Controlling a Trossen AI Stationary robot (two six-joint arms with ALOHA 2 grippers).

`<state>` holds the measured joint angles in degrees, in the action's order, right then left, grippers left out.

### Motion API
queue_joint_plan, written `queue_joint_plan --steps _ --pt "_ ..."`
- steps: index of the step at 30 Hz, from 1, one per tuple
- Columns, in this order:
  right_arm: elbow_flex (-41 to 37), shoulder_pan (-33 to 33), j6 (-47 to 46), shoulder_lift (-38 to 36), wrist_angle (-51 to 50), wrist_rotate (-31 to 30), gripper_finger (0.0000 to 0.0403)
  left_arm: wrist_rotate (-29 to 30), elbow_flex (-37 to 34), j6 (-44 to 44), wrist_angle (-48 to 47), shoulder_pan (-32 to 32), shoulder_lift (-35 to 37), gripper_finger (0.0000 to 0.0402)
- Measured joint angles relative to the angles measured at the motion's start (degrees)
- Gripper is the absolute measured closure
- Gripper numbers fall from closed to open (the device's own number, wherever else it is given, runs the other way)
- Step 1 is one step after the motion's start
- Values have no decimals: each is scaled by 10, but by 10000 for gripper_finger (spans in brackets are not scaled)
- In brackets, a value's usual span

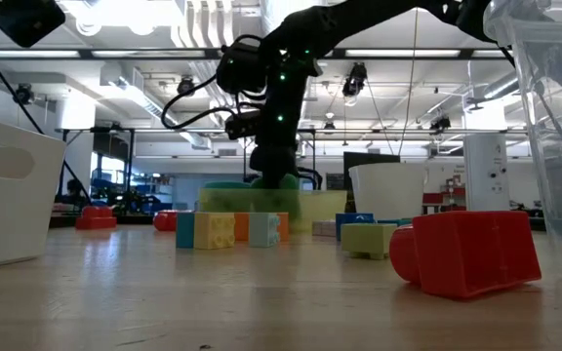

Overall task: Pick & Place Toys
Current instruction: Put the green die into the yellow bin

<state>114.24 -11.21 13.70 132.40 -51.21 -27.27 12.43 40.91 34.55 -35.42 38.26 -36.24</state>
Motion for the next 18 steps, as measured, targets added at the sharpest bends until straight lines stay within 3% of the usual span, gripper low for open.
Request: queue_joint_plan --steps 18 --pt "3 3 -48 0 -1 5 264 0 0 0 0 0 0 16"
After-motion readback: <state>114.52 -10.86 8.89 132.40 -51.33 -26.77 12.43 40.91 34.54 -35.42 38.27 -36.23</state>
